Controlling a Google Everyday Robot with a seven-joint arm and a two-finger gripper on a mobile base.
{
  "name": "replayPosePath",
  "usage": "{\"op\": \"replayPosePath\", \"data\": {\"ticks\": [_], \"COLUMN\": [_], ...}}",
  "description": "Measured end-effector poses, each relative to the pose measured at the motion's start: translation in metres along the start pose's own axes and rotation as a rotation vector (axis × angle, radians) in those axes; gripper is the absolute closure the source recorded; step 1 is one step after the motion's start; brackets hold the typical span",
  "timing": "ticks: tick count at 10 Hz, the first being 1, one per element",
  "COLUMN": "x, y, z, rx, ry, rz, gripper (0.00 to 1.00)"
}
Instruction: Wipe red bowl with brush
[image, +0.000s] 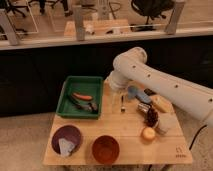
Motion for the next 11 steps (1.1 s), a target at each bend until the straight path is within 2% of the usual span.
{"op": "replayPosePath", "data": {"ticks": [1,3,5,8,10,11], "x": [0.003,-0.007,-0.04,-0.095,-0.116,-0.121], "y": [-0.001,-0.011,-0.03,-0.063,-0.078,-0.081], "z": [0.005,0.013,0.031,0.059,0.077,0.092], "rx": [-0.005,-0.011,-0.024,-0.023,-0.035,-0.059], "ry": [-0.033,-0.068,-0.093,-0.095,-0.092,-0.09], "rz": [-0.005,-0.019,-0.033,-0.064,-0.084,-0.09], "gripper": [0.2,0.2,0.2,0.2,0.2,0.2]}}
